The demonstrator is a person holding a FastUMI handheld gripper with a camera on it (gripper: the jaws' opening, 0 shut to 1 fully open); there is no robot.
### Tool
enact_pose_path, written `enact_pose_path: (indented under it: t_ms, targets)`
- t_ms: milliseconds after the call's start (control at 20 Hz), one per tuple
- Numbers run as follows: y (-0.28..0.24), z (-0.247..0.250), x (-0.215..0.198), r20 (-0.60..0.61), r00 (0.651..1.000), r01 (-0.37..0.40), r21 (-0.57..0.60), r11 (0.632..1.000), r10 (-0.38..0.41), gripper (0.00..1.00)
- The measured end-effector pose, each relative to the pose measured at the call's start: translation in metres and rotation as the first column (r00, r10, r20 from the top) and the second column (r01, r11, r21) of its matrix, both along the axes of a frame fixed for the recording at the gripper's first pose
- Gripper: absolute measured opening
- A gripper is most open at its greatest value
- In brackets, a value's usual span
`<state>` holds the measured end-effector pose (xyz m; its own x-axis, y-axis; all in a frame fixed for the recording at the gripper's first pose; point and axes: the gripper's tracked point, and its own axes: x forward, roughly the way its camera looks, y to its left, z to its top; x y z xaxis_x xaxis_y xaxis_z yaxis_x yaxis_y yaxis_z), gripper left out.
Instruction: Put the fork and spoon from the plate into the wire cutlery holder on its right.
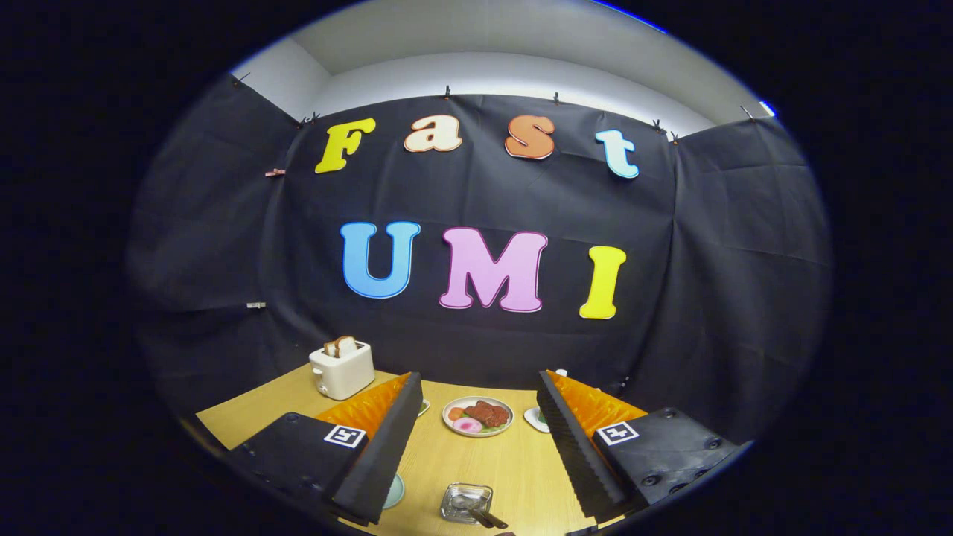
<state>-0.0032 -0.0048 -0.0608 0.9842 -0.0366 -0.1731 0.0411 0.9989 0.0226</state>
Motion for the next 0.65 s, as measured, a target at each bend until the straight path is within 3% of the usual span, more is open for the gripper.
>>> enact_pose_path:
  t_ms: [650]
  targets:
    - [0.0056,-0.0045,-0.0015,-0.027,1.0,-0.014,0.004,1.0,0.014,0.96]
